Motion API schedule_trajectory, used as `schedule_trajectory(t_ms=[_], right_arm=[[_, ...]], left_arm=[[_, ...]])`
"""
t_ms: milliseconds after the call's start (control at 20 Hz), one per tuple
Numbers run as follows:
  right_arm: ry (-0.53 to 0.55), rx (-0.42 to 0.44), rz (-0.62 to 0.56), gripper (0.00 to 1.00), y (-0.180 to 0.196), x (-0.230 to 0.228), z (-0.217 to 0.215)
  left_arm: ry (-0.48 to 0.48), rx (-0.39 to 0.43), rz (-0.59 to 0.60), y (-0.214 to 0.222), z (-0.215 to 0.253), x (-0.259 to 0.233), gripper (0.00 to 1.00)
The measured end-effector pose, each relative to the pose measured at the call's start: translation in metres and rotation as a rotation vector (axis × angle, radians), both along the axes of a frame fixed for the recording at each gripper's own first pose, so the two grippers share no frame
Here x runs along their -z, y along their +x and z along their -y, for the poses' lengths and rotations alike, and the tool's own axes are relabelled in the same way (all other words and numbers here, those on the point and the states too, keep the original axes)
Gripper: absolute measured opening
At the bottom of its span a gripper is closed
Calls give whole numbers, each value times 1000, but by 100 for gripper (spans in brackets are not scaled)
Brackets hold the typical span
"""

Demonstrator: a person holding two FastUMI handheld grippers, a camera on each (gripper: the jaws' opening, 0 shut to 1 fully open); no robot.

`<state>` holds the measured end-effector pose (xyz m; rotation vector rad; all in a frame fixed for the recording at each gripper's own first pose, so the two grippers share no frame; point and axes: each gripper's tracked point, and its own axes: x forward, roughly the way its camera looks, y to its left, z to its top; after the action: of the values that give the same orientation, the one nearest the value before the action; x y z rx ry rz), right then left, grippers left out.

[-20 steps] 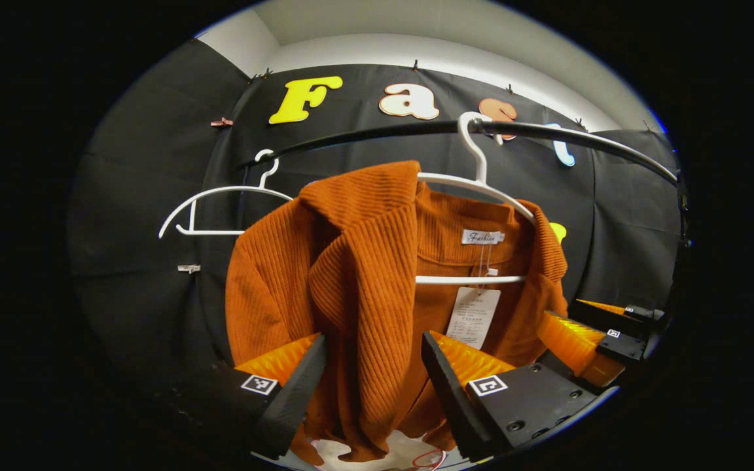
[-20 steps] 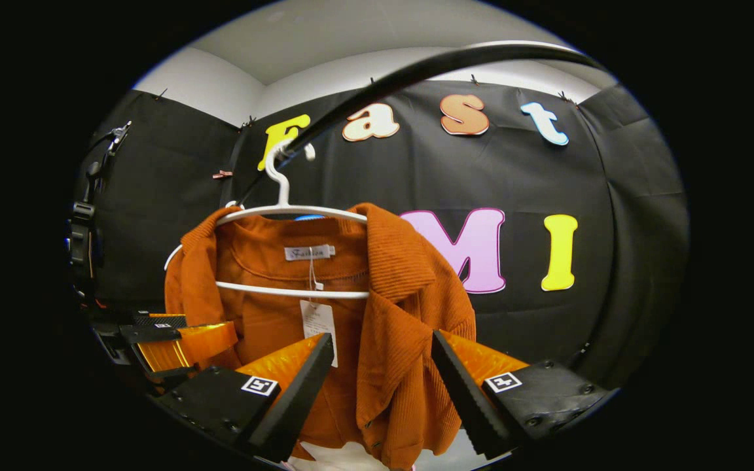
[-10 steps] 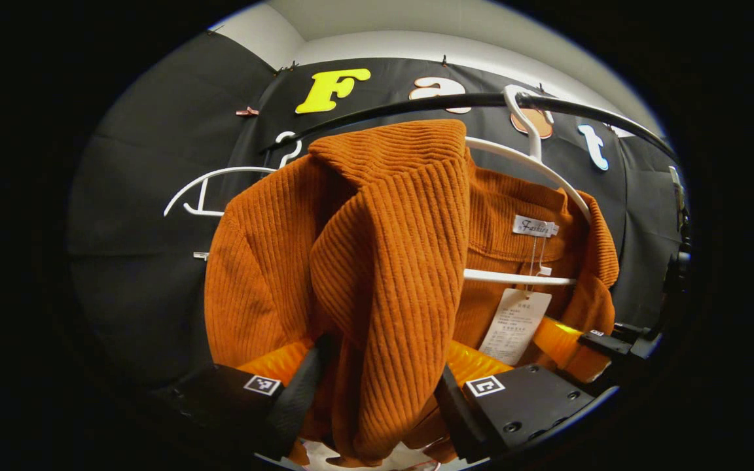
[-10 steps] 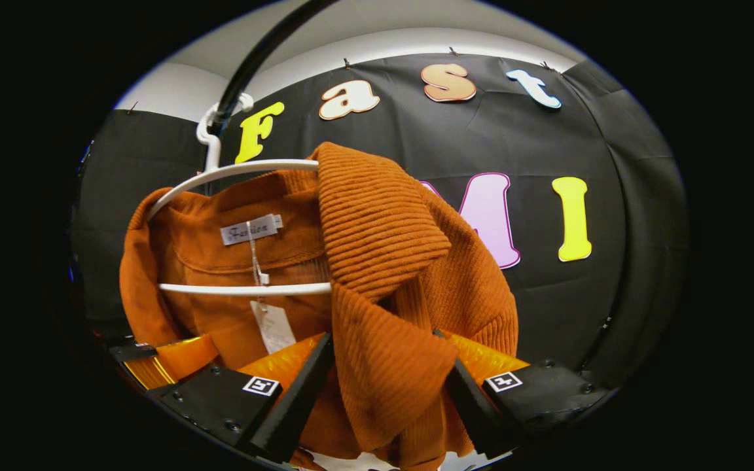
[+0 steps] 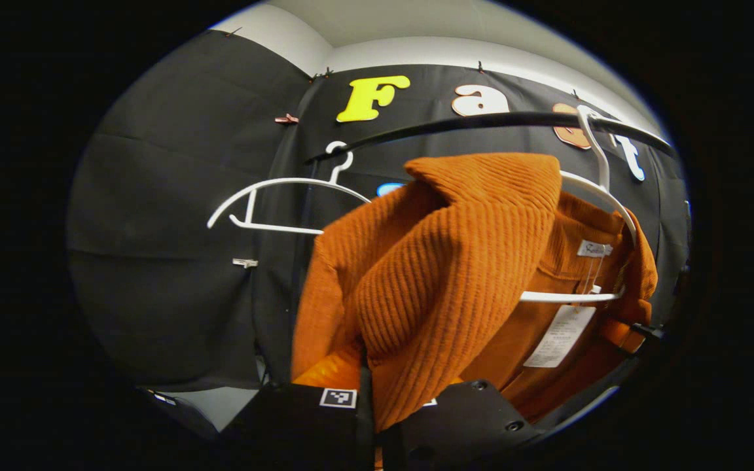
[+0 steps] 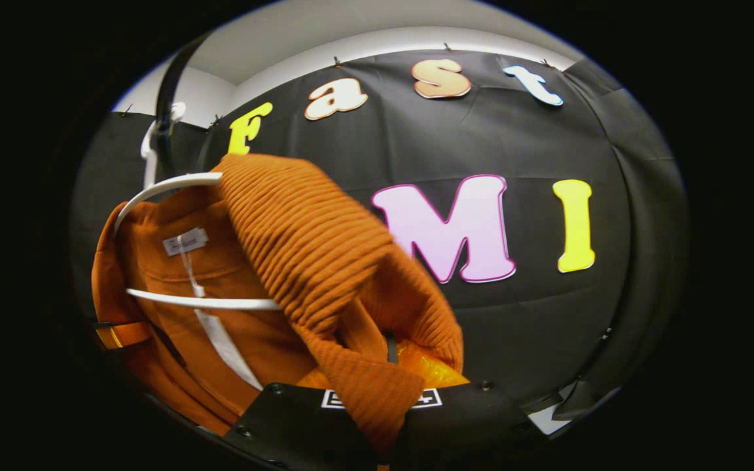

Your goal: Grasp the clothes on the hanger with both hands and then place them into the laundry hamper below.

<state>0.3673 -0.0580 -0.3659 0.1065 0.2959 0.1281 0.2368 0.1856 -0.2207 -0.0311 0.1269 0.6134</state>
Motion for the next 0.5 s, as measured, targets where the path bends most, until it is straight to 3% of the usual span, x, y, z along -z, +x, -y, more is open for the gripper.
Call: schedule_trajectory(t_ms=[250,500], right_arm=[[-23,29,31,16,6,-20,23],[-39,31,65,15,11,-37,35]], left_arm=[[68,-68,14,-29,-20,-28,9],[42,-43,-36,-38,-19,-27,8]])
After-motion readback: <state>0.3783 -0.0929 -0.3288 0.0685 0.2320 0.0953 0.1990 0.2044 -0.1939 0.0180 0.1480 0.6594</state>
